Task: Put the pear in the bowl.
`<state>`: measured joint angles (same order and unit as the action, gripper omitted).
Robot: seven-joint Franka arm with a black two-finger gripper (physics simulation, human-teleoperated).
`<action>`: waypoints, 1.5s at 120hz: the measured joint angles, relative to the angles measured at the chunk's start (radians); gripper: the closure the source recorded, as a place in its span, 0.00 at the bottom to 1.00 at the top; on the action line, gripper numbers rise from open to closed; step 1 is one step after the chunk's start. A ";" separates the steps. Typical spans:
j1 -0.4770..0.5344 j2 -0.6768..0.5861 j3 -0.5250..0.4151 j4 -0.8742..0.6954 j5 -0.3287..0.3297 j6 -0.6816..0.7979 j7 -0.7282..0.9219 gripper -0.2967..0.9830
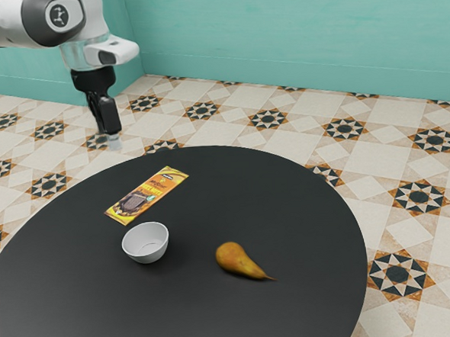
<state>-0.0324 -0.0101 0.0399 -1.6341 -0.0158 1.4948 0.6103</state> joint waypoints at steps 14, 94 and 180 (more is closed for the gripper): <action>0.004 -0.001 0.000 0.001 -0.001 0.032 0.058 0.23; -0.146 0.218 -0.034 -0.045 -0.002 0.198 0.630 0.23; -0.240 0.433 -0.041 -0.229 -0.003 0.738 0.820 0.23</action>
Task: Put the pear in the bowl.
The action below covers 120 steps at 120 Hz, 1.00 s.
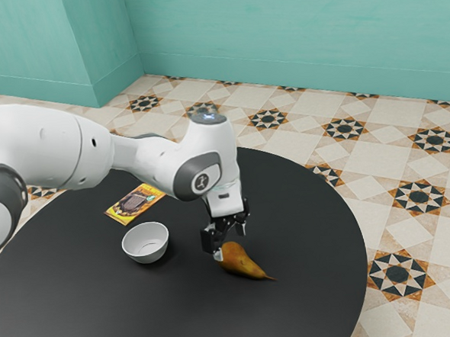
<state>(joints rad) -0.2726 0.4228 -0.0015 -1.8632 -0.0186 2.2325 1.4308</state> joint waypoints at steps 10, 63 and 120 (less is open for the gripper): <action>0.001 0.027 0.000 0.006 0.000 0.008 0.017 0.23; -0.008 0.073 0.000 0.009 -0.008 0.023 0.073 0.45; 0.098 -0.191 0.000 -0.007 -0.009 -0.085 0.098 0.57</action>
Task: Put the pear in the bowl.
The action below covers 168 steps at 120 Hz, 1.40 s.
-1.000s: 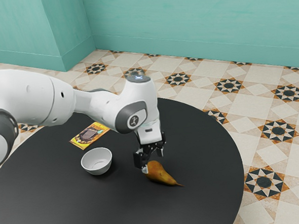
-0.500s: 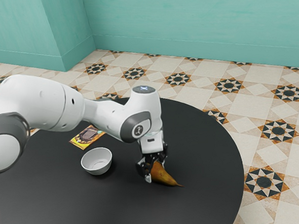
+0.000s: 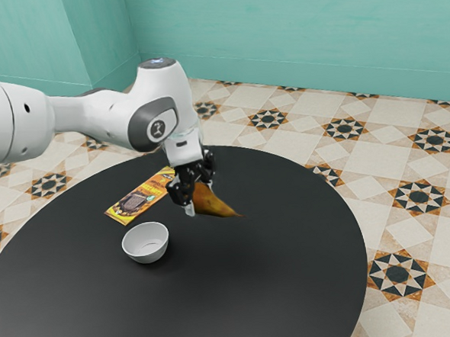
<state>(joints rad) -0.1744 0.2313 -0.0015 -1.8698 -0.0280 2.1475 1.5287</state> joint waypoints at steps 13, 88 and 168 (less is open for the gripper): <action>0.082 -0.022 0.000 -0.001 0.003 -0.048 0.004 0.58; 0.238 0.042 0.007 -0.067 0.014 -0.126 0.020 0.57; 0.137 -0.201 -0.014 0.009 0.014 -0.285 -0.055 0.25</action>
<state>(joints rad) -0.0369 0.0304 -0.0157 -1.8612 -0.0136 1.8626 1.4733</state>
